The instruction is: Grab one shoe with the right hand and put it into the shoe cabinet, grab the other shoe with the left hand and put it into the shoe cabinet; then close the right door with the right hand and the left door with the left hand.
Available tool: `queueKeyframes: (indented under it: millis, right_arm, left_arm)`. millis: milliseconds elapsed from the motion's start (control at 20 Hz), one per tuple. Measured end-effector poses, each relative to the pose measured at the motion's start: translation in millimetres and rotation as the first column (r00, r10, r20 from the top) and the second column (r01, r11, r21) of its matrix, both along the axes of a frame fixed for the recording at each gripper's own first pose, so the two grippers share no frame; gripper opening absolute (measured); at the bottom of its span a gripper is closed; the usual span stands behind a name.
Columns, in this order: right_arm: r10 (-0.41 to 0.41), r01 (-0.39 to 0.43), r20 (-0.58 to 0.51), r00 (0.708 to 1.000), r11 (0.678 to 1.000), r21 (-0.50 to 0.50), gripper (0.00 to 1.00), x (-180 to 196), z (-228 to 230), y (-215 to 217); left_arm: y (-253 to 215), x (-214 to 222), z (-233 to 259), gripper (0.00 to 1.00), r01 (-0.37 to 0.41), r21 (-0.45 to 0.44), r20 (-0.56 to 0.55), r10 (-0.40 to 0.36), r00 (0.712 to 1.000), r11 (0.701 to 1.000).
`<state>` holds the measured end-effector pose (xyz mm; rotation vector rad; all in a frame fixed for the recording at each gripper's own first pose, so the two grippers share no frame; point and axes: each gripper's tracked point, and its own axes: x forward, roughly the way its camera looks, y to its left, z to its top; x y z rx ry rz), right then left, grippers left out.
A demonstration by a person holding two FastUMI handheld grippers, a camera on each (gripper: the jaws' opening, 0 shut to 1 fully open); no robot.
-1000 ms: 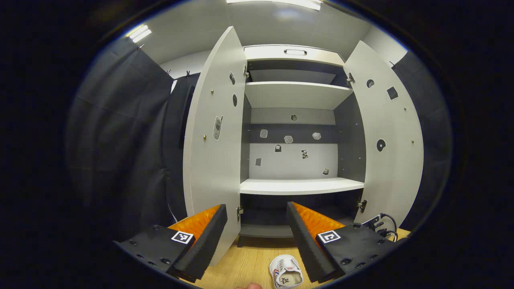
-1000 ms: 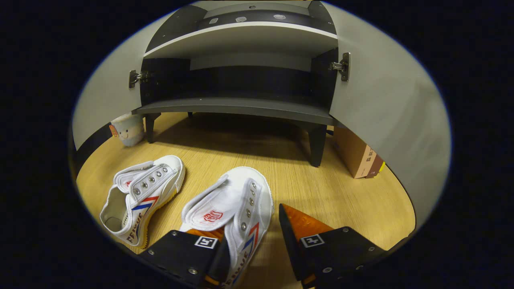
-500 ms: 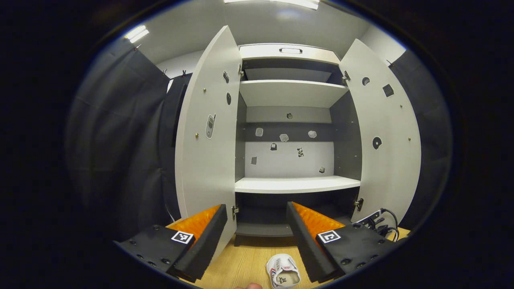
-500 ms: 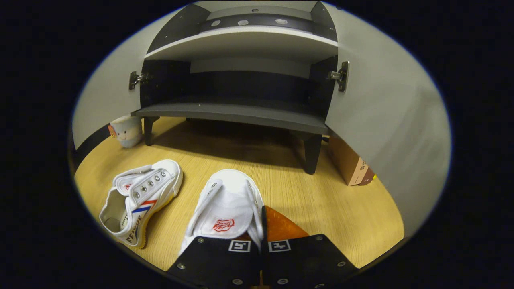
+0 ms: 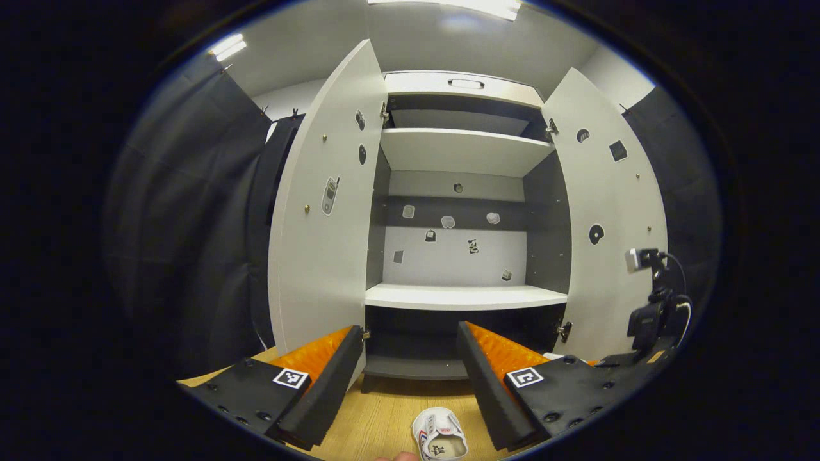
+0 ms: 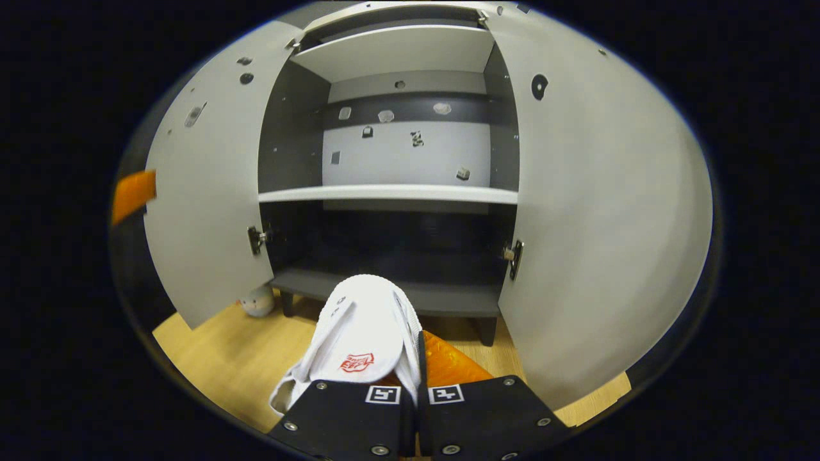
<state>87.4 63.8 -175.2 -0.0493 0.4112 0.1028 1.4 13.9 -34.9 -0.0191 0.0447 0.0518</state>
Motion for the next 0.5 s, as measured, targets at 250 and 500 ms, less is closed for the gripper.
queueKeyframes:
  millis: [250, 500]
  right_arm:
    - [-0.012, 0.014, 0.133, 0.991, 1.0, -0.016, 0.01, 72.3, 91.5, 0.1]
    - [-0.069, 0.097, 0.223, 0.972, 0.988, -0.116, 0.01, 173.2, 149.1, -5.3]
  left_arm:
    - [-13.9, 0.4, 3.8, 0.96, 0.037, 0.004, 0.024, -0.037, 0.999, 0.999]
    - [-17.4, -2.2, 2.0, 0.96, 0.05, -0.012, 0.024, -0.05, 0.998, 0.999]
